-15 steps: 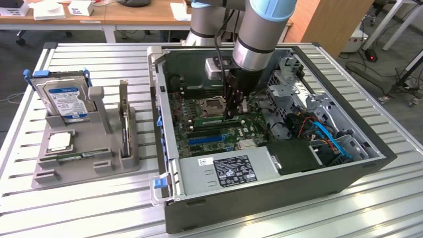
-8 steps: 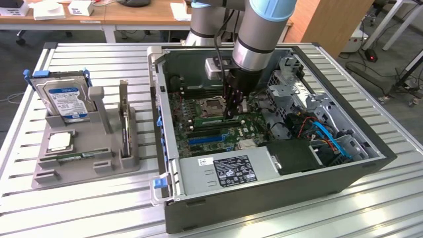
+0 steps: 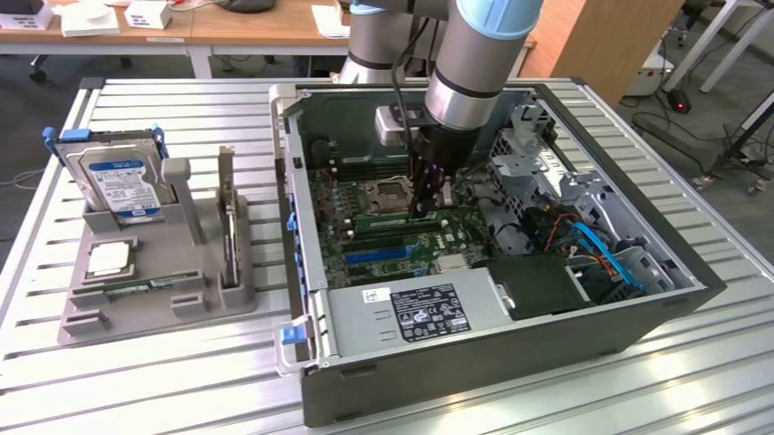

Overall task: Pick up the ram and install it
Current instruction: 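Insert the ram into the slot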

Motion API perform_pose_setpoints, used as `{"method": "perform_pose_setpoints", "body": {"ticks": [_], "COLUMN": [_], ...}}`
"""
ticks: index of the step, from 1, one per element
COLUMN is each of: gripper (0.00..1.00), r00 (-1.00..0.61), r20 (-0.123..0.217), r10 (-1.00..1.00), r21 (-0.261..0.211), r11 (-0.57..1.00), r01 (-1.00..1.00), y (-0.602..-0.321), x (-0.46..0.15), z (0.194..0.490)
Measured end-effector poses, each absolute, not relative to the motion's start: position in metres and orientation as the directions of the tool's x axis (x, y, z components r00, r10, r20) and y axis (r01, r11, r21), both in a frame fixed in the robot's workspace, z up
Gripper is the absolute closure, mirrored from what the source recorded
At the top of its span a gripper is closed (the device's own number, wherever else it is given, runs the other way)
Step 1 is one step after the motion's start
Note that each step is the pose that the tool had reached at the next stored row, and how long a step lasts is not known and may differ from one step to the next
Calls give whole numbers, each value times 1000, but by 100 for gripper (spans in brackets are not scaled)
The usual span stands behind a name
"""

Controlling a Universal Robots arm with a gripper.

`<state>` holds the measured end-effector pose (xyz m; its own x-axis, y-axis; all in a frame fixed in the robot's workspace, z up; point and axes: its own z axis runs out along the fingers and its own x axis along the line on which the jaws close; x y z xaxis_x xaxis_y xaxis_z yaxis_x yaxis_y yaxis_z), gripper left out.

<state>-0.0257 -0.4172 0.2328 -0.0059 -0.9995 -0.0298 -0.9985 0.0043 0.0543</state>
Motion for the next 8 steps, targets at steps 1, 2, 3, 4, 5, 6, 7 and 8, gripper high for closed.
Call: {"method": "perform_pose_setpoints", "body": {"ticks": [1,2,3,4,5,6,7,8], "gripper": [89,89,89,89,89,89,89,89], "r00": [-7,-7,-7,-7,-7,-7,-7,-7], "r20": [-30,-30,-30,-30,-30,-30,-30,-30], "r10": [-1000,-1000,-1000,-1000,-1000,-1000,-1000,-1000], "r21": [54,54,54,54,54,54,54,54], "r11": [5,5,5,5,5,5,5,5], "r01": [-999,-999,-999,-999,-999,-999,-999,-999], "y": [-417,-418,-418,-418,-418,-418,-418,-418], "x": [-26,-26,-26,-26,-26,-26,-26,-26], "z": [233,233,233,233,233,232,232,232]}}
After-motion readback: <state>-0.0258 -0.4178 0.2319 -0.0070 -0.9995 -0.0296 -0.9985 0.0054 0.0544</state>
